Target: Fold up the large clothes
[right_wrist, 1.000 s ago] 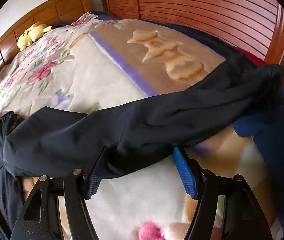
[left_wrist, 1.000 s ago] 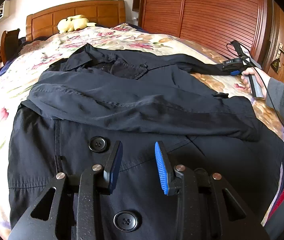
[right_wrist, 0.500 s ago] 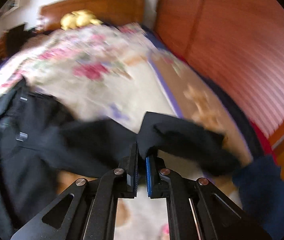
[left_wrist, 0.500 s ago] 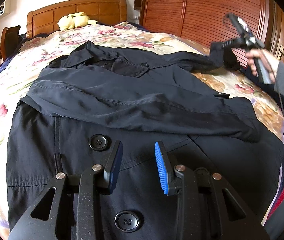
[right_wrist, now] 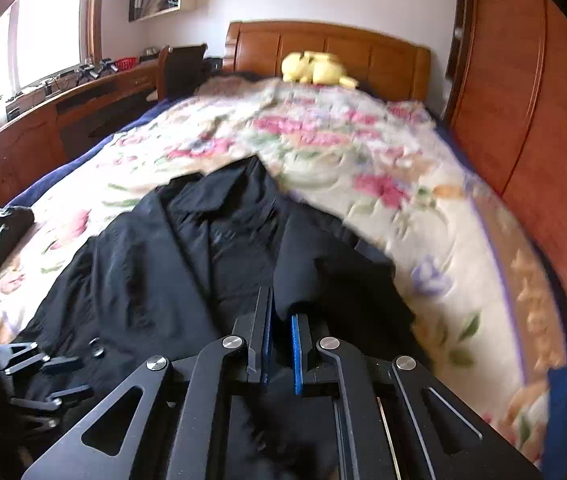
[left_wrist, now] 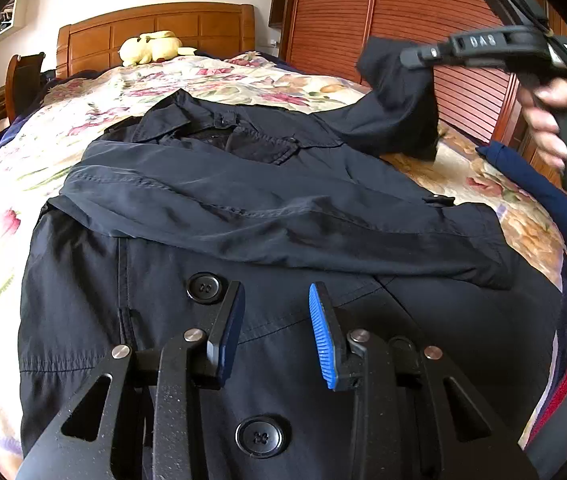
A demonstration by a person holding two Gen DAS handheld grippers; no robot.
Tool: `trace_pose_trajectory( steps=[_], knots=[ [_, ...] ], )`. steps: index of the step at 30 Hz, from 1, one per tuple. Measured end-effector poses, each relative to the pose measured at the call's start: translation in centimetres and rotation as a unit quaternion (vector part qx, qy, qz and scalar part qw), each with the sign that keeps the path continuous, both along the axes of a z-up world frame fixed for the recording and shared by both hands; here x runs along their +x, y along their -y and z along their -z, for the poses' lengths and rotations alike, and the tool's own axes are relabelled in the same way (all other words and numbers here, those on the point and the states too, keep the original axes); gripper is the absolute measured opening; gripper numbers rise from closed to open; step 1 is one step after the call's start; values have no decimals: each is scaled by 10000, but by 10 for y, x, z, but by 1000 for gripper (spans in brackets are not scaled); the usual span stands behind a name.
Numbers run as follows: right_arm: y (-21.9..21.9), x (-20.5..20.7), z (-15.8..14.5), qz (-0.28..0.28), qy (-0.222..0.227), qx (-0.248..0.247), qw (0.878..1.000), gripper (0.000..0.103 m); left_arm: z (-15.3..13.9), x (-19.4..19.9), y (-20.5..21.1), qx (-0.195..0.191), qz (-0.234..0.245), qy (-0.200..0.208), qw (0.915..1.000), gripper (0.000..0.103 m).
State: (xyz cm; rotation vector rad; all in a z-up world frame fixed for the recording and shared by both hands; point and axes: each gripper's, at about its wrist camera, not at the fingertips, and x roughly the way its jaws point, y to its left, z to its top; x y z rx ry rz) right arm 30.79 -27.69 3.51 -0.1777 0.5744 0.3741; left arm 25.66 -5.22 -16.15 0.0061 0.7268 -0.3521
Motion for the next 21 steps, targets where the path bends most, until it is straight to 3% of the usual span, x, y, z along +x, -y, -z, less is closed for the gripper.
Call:
trace_pose_trajectory(
  steps=[6,8,10,12,16,21],
  knots=[
    [-7,-12,18,-159,-453,-85,9988,14,-1,-1,-1,-19,-20,28,10000,34],
    [-11,-12,18,-232,-536,-60,9983,25,-2,-2,-2,-30,-24,59,10000,34],
    [-15,-12,10,-302,-518,-67,9982,44,-2,-3,-2,-21,-28,69,10000,34],
    [-15,-19,5,-327,-359,-112,9988,53,-2,-3,-1,-8,-28,71,10000,34],
    [-10,-37,2,-393,-72,-106,9991,59,-2,-3,-1,-10,-33,70,10000,34],
    [9,-32,14,-73,39,-190,9998,64,-2,-3,-1,-18,-35,72,10000,34]
  ],
)
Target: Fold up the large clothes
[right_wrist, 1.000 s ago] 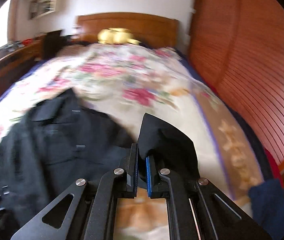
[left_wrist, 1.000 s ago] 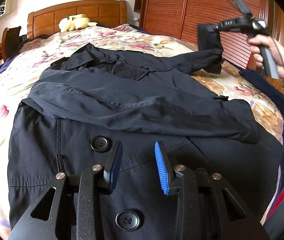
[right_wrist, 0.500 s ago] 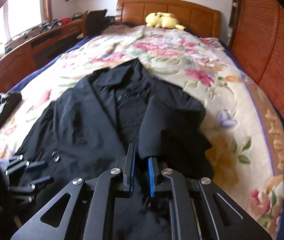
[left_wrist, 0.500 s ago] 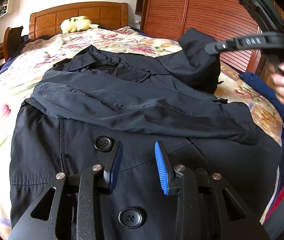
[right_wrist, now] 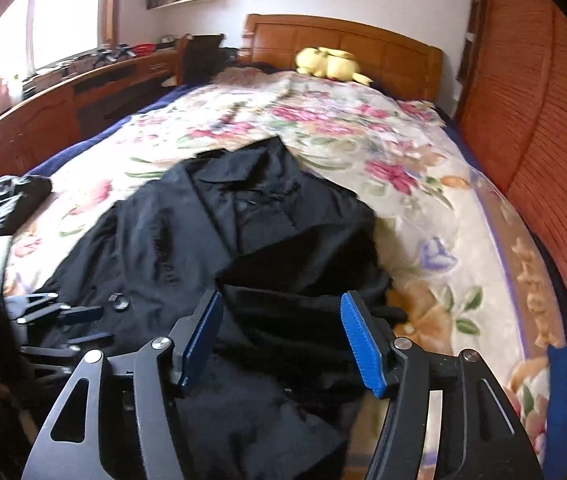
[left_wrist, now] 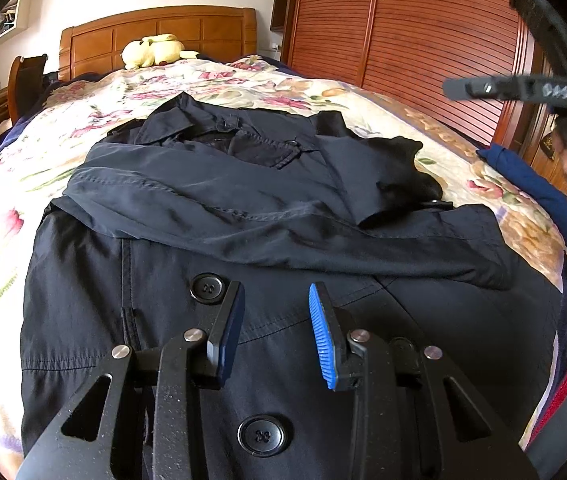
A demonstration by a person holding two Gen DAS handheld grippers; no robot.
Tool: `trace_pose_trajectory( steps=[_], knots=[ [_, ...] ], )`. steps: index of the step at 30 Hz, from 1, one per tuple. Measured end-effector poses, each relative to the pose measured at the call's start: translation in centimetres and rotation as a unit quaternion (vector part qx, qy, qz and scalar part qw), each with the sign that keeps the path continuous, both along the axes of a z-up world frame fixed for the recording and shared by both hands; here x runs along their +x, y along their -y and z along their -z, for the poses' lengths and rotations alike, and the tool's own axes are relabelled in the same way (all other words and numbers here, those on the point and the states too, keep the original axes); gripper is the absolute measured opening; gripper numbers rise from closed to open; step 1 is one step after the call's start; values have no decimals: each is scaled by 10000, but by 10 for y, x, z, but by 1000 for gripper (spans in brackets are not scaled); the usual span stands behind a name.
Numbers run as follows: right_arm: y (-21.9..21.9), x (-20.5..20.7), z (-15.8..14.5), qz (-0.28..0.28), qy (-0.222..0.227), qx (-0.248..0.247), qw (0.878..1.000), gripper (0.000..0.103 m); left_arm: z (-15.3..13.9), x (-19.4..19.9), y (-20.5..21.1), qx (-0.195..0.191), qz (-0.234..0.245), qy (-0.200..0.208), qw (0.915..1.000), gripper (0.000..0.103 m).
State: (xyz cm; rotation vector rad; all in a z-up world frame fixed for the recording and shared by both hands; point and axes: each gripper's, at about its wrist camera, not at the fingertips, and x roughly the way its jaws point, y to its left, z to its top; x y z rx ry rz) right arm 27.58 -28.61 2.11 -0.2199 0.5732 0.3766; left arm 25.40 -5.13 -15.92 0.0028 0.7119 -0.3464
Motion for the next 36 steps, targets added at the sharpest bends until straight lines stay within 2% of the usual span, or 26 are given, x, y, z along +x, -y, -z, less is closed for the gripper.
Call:
trace_pose_trajectory(
  steps=[6,10,15,18,20,21,23,24,25,29,32,36],
  knots=[
    [23,41,46,688,-390,-118,9968,65,1,-1,0,10,5,-11,10000,34],
    [41,81,81,1121,-873,91,9898,65,2,-2,2,47,-14,-15,10000,34],
    [47,120,113,1373,-1402,336,9800,65,0,-6,5,189,-33,59,9998,34],
    [59,134,133,1399,-1877,892,9681,66,-2,-8,3,196,-37,67,9998,34],
    [65,135,134,1386,-1874,1120,9660,66,-3,-10,0,155,-56,62,9998,34],
    [63,136,134,1364,-1893,1117,9660,65,-4,-11,-2,124,-77,48,9999,34],
    [59,134,132,1280,-1883,1074,9678,51,-6,-12,-5,102,-102,24,9999,34],
    [55,133,129,1174,-1865,1040,9699,30,-6,-12,-6,104,-117,30,9999,34],
    [51,131,124,1119,-1798,902,9732,15,-7,-13,-7,107,-129,38,9999,34],
    [40,111,93,1051,-1172,510,9862,11,-10,-19,-12,128,-125,62,9998,34],
    [28,92,57,888,-691,696,9912,10,-16,-26,-16,142,-122,115,9998,34],
    [-6,61,17,288,-323,957,9945,10,-26,-38,-24,124,-152,222,9996,34]
  ],
)
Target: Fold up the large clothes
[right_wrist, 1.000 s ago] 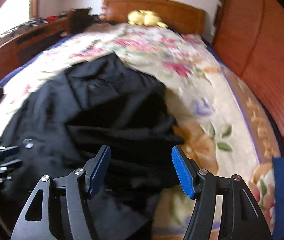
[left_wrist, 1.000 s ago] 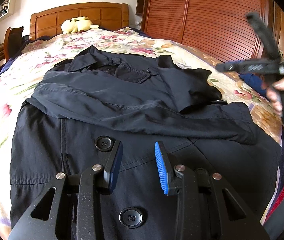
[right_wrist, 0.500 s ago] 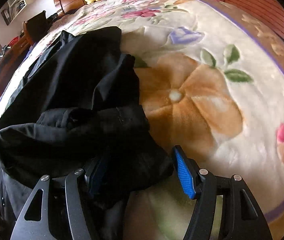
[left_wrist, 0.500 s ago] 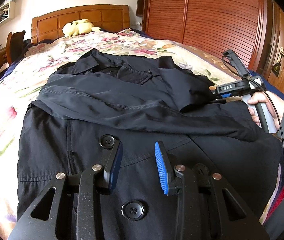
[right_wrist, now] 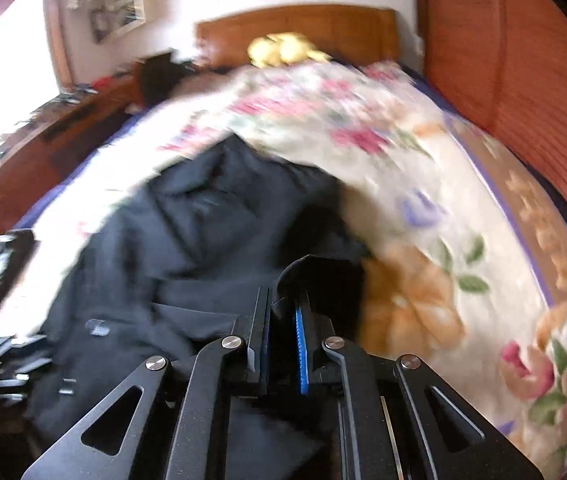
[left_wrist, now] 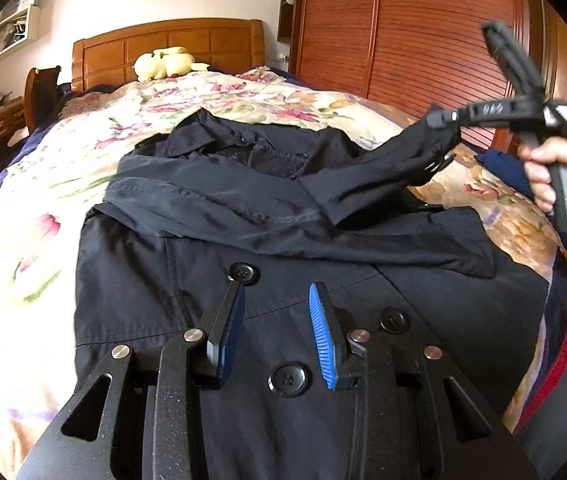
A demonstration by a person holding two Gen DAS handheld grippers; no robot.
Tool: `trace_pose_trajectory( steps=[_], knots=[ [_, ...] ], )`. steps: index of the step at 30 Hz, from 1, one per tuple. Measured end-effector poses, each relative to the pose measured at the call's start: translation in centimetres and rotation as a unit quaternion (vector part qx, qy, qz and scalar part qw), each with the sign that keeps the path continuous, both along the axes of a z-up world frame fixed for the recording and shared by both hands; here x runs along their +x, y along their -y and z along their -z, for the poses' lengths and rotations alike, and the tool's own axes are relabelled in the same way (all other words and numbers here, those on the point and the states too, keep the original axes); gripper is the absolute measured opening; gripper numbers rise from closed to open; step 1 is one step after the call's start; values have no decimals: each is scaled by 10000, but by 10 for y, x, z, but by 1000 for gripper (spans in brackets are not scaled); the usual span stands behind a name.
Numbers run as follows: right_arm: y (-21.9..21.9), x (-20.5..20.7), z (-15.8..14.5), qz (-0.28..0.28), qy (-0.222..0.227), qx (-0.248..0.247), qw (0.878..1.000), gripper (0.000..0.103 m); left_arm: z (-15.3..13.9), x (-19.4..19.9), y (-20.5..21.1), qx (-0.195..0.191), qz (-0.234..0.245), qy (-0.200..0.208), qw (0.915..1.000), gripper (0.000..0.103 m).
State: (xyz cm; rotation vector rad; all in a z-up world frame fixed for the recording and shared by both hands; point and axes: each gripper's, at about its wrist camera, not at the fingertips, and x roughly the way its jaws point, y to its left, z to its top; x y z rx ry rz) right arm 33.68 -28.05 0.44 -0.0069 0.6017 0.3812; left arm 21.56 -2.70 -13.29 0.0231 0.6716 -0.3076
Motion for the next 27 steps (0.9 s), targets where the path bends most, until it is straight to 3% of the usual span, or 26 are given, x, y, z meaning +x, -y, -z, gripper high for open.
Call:
trace_pose_trajectory(
  steps=[4,8,12,16,21,24,27],
  knots=[
    [-38,-34,-19,-635,202,174,9976,10,-13,-17,-9,55,-138,172,9997,34],
    [-71,-65,-20,-1145,125,340,9928,11,-20,-31,-17,66,-310,218,9993,34],
    [-87,-89,-15,-1524,32,208,9881,26,-21,-38,-24,75,-441,130,9989,34],
    [-81,-108,-14,-1581,276,-20,9870,48,-22,-43,-22,63,-513,68,9986,34],
    [-48,-120,-13,-1256,479,-69,9909,57,-24,-45,-14,14,-464,18,9989,34],
    [-30,-117,2,-1026,352,25,9941,58,-24,-43,-5,-5,-380,-9,9993,34],
    [-23,-113,21,-757,342,-218,9963,58,-22,-42,4,-84,-233,-57,9997,34]
  ],
)
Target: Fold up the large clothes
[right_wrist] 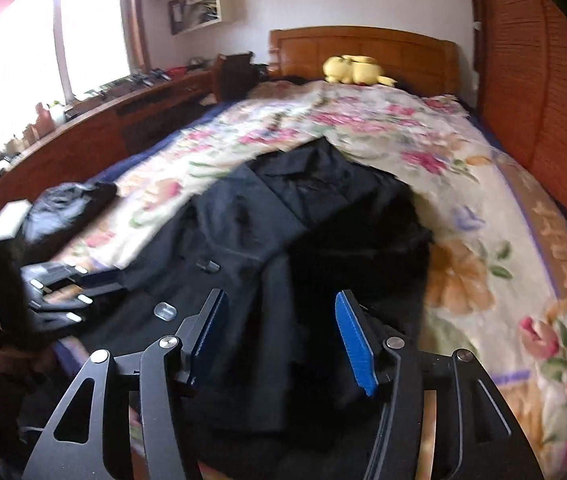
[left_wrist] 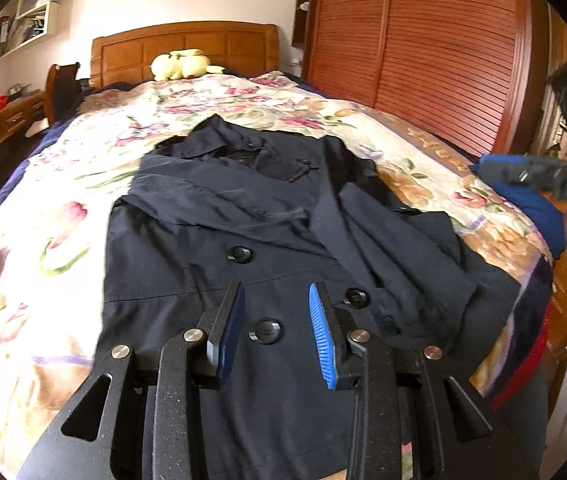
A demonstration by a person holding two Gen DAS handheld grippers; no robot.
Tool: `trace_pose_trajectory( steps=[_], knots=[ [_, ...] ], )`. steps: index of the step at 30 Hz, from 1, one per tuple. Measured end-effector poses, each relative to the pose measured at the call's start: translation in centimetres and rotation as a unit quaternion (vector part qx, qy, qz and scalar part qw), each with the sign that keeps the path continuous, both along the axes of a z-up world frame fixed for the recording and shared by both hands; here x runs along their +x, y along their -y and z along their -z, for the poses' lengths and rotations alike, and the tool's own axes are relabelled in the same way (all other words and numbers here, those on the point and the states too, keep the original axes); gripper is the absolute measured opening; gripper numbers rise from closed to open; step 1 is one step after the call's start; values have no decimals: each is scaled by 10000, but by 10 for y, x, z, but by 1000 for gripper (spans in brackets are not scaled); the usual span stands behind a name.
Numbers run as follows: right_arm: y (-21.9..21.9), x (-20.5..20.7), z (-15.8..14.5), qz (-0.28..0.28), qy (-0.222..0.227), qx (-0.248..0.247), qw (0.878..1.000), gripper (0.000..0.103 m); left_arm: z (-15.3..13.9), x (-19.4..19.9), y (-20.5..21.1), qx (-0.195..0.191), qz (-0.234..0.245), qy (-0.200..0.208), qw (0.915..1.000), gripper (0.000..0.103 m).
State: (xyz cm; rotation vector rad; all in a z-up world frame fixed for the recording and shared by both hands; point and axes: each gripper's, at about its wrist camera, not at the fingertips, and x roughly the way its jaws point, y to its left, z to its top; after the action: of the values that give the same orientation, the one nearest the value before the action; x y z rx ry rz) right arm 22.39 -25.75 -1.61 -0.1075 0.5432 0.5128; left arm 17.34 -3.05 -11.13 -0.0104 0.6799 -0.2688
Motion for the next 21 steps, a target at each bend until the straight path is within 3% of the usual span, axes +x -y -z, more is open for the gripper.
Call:
trace_pose_trajectory(
  steps=[11,16,21],
  knots=[
    [11,45,85,974,-133,-329,9946,58,22,10,51,30,467,-383,9982,34],
    [18,65,106,1076,-449,84,9931,58,33,14,81,166,725,-516,9959,34],
    [17,60,110,1118,-319,330,9927,58,41,13,100,155,857,-613,9943,34]
  ],
)
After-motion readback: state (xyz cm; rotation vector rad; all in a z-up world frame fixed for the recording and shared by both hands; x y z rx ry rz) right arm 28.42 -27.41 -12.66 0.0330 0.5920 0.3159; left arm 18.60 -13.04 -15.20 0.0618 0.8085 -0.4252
